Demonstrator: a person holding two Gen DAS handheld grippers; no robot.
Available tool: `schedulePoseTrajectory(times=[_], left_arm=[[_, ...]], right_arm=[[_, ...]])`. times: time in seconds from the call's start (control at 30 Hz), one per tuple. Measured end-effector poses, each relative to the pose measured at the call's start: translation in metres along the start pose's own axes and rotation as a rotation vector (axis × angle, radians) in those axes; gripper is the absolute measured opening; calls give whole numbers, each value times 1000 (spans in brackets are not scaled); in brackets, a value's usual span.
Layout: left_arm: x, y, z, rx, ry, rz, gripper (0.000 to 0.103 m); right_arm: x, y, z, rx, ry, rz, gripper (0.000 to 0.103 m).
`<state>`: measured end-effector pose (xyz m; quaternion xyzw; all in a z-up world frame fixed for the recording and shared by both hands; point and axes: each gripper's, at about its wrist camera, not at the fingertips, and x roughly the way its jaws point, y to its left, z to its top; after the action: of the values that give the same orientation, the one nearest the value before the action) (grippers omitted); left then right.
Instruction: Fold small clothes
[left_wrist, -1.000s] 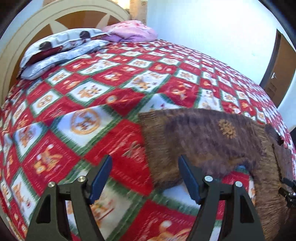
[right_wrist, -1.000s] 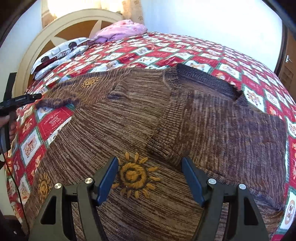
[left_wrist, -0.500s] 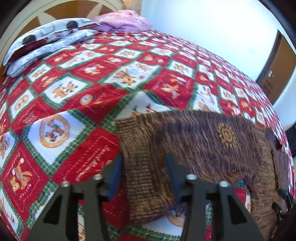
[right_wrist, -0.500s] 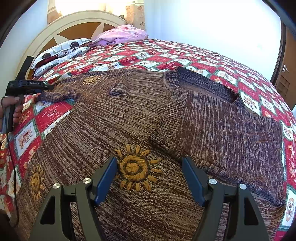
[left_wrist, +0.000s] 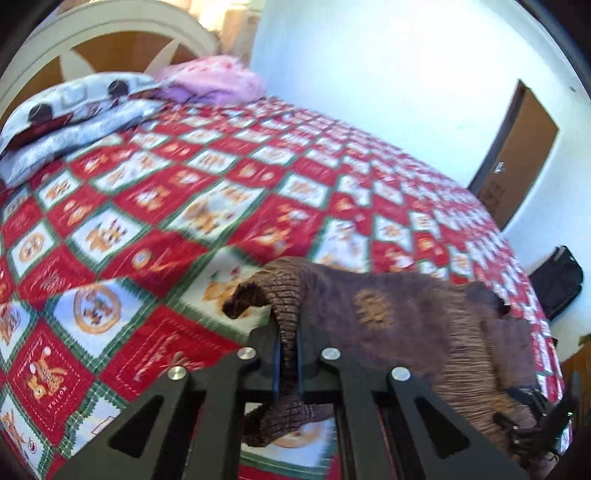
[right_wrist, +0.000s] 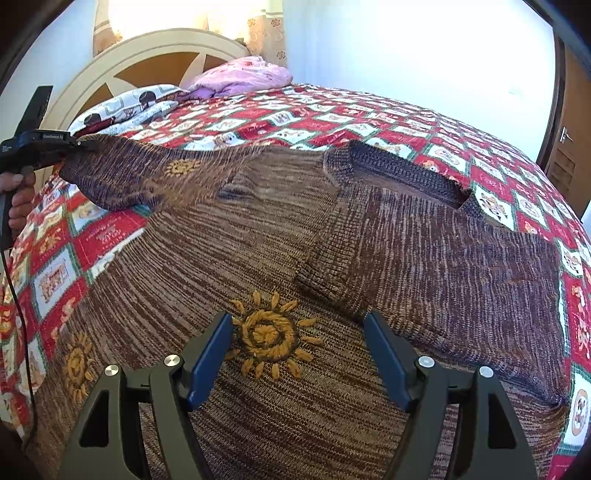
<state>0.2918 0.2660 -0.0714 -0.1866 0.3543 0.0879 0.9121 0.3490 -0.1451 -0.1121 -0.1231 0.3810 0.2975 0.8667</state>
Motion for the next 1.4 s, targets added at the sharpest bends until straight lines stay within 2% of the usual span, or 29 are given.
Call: schedulePoseTrajectory(times=[0.23, 0.4, 0.53, 0.73, 1.07, 1.4], left_arm=[[-13, -42, 10, 19, -16, -112, 6], [-20, -69, 14, -16, -6, -202, 6], [-27, -100, 17, 0, -10, -256, 6], [-26, -141, 19, -19, 6, -319, 6], [-10, -221, 10, 8, 45, -408, 6], [24, -292, -19, 40, 117, -455, 6]], right_arm=[[-32, -16, 9, 41, -60, 3, 75], [-56, -36, 10, 84, -112, -27, 75], [-69, -51, 4, 117, -134, -48, 75], [-82, -66, -13, 140, -135, -65, 75], [-101, -83, -35, 178, -155, -69, 75], [-103, -99, -60, 233, -136, -61, 75]])
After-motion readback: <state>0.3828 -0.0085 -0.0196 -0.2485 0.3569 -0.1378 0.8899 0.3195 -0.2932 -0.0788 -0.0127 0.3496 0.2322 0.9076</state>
